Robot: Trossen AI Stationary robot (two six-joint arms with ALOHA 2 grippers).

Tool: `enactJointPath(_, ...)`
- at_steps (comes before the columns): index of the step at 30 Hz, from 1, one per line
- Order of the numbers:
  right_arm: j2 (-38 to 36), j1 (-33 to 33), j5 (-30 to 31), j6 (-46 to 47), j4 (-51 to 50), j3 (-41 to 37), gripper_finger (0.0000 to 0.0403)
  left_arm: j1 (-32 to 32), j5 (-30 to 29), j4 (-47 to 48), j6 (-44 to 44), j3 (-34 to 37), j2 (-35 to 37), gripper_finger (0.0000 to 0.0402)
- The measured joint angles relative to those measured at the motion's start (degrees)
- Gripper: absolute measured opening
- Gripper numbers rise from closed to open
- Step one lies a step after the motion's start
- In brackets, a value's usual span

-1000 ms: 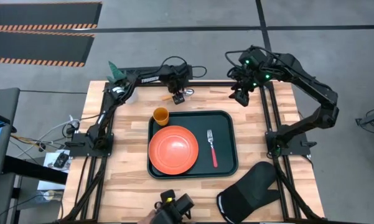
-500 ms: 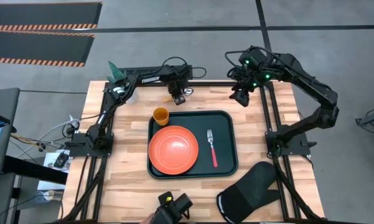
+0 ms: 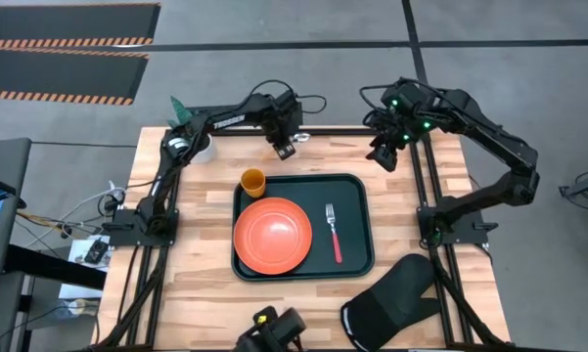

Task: Pick and place plate/cup/fork/spoon on tray
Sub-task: Put the yellow spoon on the black tray to the right of the pink fork

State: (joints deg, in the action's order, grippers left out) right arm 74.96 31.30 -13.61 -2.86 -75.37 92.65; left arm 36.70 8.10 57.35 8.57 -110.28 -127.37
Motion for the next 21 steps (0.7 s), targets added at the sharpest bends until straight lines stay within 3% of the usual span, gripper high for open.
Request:
enactJointPath(3, -2.9, -0.1, 0.0, -0.4, 3.5, -3.4, 0.0238, -0.2, 7.6, -0.9, -2.5, 0.0, 3.3, 0.0026)
enactJointPath(12, -15.2, -1.6, -2.8, -9.4, 22.3, -10.3, 0.0238, -0.1, 49.3, -0.7, -9.3, -0.1, 15.0, 0.0026)
enactJointPath(17, -17.7, -3.4, -2.8, -13.7, 30.2, -10.5, 0.0238, -3.0, 60.8, -2.3, -12.3, -0.1, 18.6, 0.0025)
enactJointPath(21, -17.1, -4.6, -2.8, -14.4, 32.8, -10.5, 0.0238, -7.9, 65.2, -6.1, -18.8, -0.1, 19.3, 0.0030)
